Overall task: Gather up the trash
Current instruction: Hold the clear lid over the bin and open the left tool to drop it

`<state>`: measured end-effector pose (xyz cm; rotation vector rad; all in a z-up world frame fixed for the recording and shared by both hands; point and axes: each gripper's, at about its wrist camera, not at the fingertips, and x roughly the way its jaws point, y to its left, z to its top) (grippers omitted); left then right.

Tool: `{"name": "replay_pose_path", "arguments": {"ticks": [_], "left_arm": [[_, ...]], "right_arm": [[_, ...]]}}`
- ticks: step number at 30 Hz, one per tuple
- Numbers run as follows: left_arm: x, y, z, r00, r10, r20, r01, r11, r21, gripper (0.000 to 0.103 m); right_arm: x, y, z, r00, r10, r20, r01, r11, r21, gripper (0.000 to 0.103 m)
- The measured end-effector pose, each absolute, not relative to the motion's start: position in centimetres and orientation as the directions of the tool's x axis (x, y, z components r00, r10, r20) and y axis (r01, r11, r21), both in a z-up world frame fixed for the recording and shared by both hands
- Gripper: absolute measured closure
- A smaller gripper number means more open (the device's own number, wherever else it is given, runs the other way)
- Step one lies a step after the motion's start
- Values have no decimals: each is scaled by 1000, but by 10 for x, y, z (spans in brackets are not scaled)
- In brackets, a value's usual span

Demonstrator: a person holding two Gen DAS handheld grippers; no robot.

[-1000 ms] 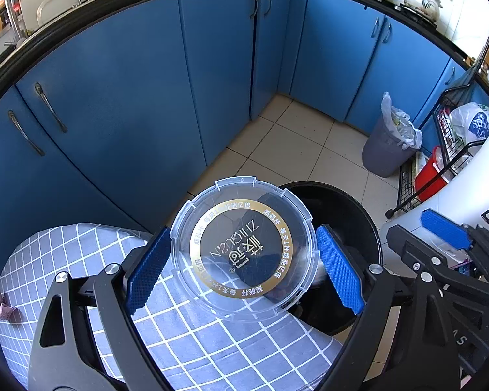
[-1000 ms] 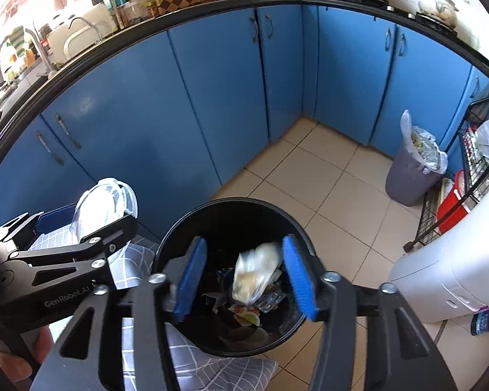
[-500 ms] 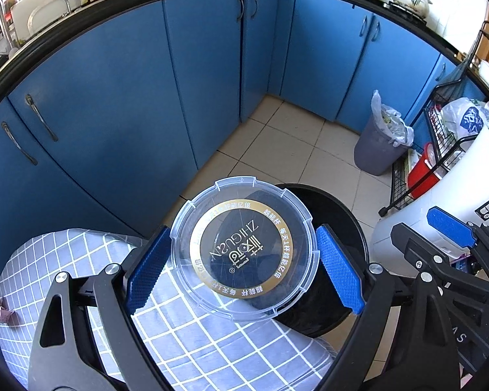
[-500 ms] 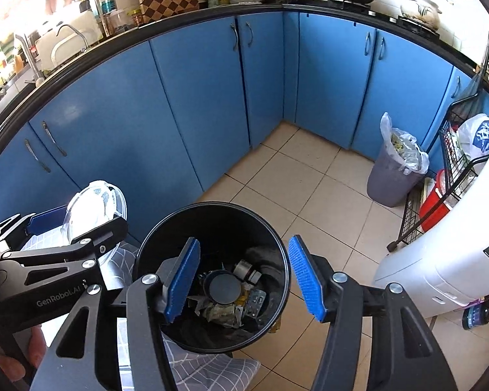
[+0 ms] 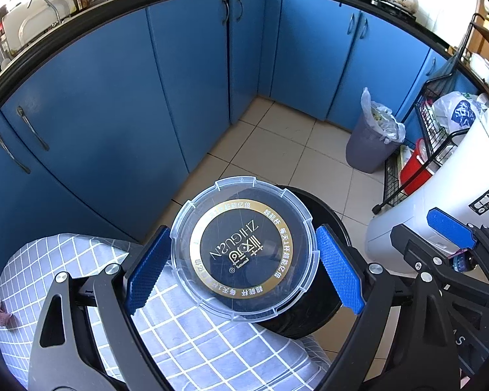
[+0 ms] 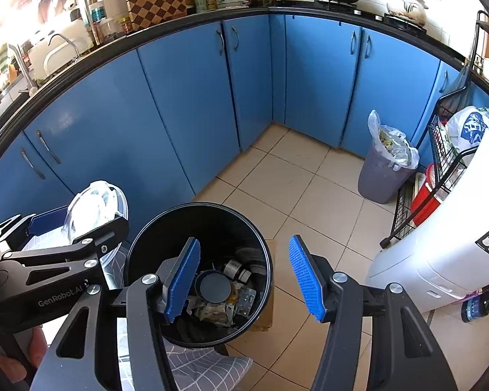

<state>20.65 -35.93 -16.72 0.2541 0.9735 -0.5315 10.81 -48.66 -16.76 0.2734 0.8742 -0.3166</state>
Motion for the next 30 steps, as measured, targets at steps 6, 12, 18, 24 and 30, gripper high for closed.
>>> {"name": "replay_pose_path", "arguments": {"ticks": [6,12,18,24,30], "left_arm": [[203,-360,-166,448,-313,-838,534,845,-30,15],[202,-361,-163,448,-312,-838,538,842,-26,15],[201,-363,-162,443,-314,-840,545,838,-26,15],[200,-364,-160,439,-313,-842,541,840,-31,15],[198,-363,-159,431,-315,-845,539,842,-39,14]], "right_arm": [[102,-488,-166,603,-161,-781,385,917,109,47],[97,-491,-164,609,-163,-776,389,914,113,47],[91,-494,-162,612,-163,-773,396,910,121,47],[88,-495,-159,615,-168,-770,400,908,122,47],[85,-495,-157,619,-168,-767,401,908,125,47]]}}
